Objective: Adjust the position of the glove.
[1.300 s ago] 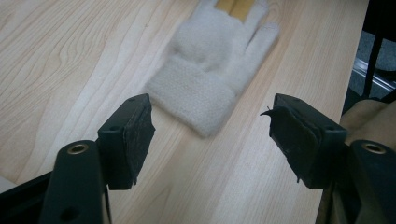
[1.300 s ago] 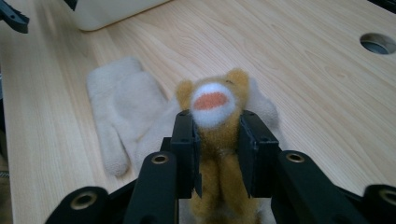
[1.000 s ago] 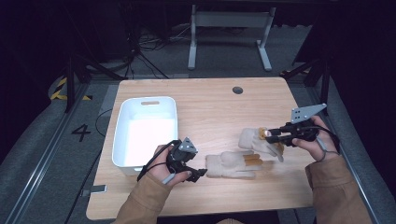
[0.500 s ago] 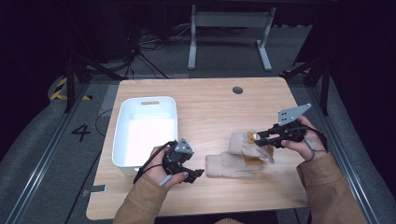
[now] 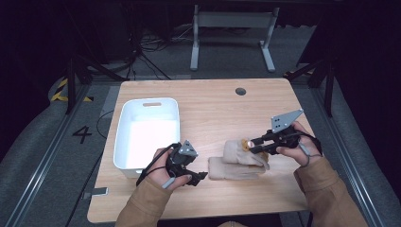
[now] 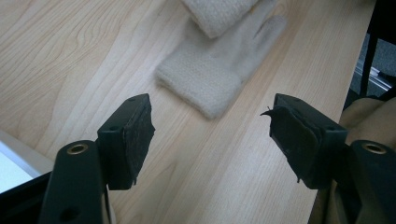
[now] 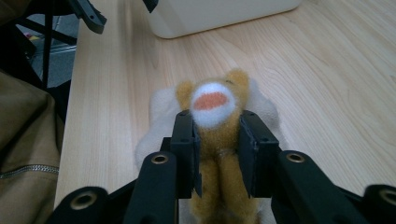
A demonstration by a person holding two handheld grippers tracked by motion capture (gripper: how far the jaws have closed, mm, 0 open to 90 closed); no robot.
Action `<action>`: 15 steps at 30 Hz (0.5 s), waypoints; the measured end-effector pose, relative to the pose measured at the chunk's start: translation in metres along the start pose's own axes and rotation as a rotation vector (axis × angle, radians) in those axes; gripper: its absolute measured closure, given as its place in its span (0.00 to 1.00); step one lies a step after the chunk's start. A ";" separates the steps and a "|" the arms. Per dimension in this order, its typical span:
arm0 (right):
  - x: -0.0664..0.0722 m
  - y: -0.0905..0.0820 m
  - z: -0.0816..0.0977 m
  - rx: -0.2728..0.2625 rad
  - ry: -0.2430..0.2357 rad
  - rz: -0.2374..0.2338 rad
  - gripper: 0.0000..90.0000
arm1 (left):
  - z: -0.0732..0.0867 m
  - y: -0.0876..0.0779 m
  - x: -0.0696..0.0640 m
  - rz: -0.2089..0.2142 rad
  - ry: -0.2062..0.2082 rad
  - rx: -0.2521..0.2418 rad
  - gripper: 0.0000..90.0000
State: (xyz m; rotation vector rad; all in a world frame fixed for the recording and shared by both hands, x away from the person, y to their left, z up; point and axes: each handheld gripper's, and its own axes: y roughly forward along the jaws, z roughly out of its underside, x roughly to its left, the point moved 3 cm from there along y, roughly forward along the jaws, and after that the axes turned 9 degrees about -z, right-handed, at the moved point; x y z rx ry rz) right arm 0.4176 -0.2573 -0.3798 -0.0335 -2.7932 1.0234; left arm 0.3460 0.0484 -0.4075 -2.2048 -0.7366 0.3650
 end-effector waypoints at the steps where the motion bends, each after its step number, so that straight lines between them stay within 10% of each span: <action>1: 0.001 0.001 -0.001 -0.003 -0.001 -0.006 0.78 | 0.000 0.000 0.000 0.000 0.001 0.000 0.34; 15: 0.011 0.023 -0.005 0.018 -0.038 -0.066 0.78 | -0.002 0.002 -0.002 0.006 0.012 0.006 0.34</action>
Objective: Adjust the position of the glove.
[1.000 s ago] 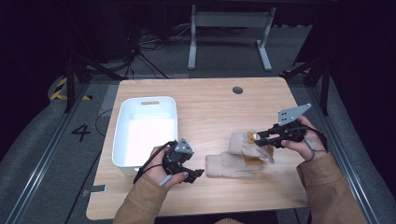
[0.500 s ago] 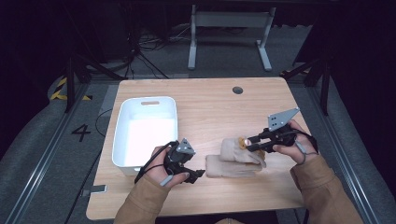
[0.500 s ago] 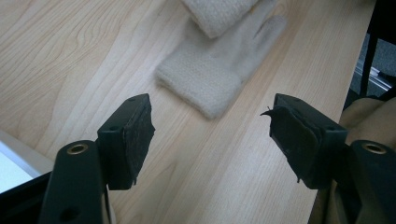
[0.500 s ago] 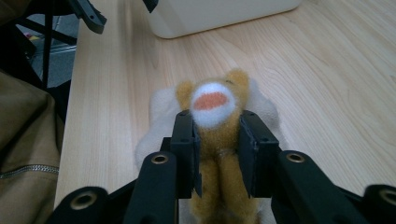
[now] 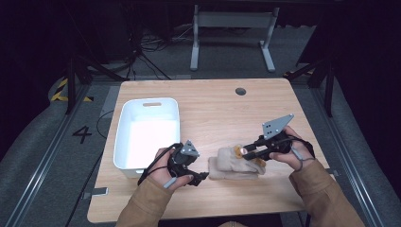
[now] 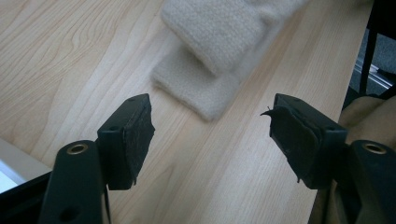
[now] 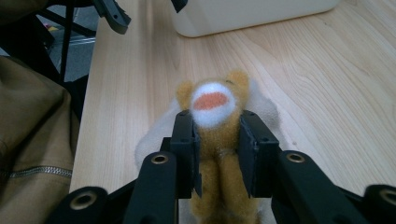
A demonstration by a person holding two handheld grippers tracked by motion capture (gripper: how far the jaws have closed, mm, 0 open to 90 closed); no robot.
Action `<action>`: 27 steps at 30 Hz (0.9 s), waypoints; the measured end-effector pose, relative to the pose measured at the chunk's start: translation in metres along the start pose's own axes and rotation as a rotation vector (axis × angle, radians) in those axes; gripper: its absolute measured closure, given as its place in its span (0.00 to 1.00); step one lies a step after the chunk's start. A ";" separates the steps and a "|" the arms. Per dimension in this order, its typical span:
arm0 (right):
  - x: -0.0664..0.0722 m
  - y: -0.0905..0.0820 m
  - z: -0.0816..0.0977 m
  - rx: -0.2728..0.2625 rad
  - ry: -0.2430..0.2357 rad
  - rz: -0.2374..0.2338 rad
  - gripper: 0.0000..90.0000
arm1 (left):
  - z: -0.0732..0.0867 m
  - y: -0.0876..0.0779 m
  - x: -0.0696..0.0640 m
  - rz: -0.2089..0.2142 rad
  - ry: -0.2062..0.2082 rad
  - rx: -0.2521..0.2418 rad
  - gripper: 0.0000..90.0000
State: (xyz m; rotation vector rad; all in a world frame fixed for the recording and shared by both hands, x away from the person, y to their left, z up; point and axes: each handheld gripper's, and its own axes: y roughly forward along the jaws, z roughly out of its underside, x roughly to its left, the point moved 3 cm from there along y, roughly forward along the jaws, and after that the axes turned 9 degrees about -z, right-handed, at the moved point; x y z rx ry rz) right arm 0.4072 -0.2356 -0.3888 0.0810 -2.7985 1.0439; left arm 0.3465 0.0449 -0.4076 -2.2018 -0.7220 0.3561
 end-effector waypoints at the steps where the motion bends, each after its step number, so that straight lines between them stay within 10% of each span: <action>1: 0.000 0.001 0.000 -0.004 0.000 -0.005 0.78 | 0.000 0.000 0.000 -0.002 -0.001 -0.001 0.34; 27: -0.007 0.037 0.013 0.063 0.021 -0.027 0.76 | -0.004 0.003 -0.003 0.013 0.011 0.001 0.34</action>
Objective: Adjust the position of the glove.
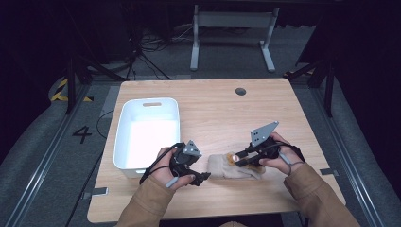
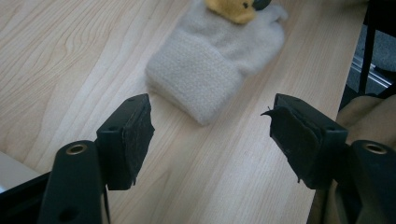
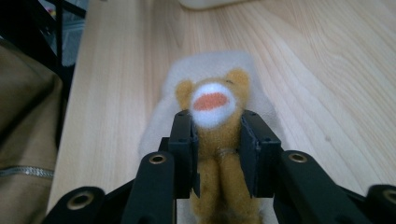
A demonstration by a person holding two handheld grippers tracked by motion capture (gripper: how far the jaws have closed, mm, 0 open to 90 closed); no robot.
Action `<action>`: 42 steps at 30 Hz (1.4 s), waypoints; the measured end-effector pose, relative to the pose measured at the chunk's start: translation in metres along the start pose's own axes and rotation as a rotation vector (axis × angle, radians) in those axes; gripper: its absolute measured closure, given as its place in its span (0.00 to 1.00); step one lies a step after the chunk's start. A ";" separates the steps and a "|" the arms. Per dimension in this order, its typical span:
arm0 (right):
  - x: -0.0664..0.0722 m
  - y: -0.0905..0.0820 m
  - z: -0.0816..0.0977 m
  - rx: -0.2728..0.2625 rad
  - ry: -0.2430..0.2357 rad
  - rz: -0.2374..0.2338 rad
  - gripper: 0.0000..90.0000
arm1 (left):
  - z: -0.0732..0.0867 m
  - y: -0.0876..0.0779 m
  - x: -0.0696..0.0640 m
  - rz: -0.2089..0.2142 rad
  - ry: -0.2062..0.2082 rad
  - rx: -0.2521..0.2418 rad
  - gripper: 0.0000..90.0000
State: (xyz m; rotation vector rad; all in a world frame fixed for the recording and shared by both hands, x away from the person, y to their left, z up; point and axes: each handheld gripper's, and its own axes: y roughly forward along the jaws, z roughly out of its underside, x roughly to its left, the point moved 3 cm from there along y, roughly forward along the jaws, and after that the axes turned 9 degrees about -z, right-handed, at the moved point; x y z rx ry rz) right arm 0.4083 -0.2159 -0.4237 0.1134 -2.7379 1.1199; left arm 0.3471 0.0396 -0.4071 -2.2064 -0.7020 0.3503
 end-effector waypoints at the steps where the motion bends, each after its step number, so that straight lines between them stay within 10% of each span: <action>1: -0.001 0.000 0.002 0.012 0.005 0.004 0.76 | 0.000 0.000 0.000 0.000 0.000 0.000 0.34; 11: -0.005 0.005 0.012 0.069 0.034 0.026 0.73 | -0.002 0.005 0.000 0.009 0.003 0.004 0.34; 19: -0.002 0.007 0.015 0.053 0.024 0.114 0.51 | -0.006 0.010 0.000 0.012 0.011 0.007 0.33; 42: 0.016 -0.066 0.019 -0.220 0.199 0.359 0.49 | -0.023 0.016 0.006 -0.009 -0.003 -0.013 0.27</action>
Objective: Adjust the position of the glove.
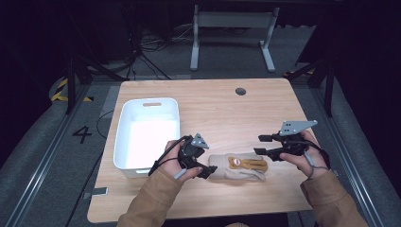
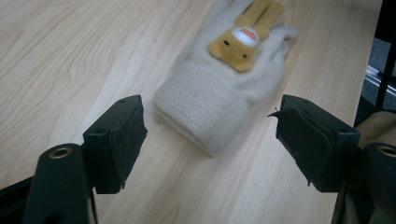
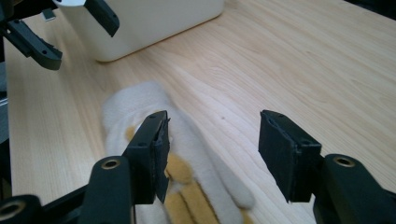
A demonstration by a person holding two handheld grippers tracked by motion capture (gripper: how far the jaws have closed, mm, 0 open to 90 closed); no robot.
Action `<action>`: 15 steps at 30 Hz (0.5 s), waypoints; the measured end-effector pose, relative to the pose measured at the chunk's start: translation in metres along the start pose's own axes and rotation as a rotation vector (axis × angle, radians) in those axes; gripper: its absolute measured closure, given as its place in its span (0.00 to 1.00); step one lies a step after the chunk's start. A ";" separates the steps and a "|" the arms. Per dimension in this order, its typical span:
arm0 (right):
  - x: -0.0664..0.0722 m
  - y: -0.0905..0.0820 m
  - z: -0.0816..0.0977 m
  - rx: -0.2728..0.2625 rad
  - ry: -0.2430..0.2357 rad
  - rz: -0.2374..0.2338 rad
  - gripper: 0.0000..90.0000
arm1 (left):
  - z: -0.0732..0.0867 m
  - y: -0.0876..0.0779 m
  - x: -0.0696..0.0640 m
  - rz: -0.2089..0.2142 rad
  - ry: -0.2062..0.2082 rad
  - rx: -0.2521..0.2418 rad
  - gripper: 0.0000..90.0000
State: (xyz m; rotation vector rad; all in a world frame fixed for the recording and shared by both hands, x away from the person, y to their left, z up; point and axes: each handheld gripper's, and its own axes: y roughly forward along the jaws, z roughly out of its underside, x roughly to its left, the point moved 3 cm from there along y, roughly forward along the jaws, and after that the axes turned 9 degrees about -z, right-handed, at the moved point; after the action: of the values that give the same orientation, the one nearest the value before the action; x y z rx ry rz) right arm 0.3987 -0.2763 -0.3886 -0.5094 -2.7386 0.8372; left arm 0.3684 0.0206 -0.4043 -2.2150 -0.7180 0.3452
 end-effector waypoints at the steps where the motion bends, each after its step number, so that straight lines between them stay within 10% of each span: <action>1: -0.001 -0.003 0.000 -0.003 0.008 0.010 0.49 | 0.000 0.001 0.001 -0.008 -0.005 0.001 0.27; 15: -0.017 -0.033 0.011 -0.046 0.104 0.150 0.46 | -0.003 0.005 0.004 -0.014 -0.009 0.006 0.26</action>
State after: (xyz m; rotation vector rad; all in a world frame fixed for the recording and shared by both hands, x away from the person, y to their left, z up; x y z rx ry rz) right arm 0.4028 -0.3136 -0.3805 -0.7541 -2.6554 0.7593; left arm 0.3745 0.0186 -0.4061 -2.2032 -0.7356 0.3508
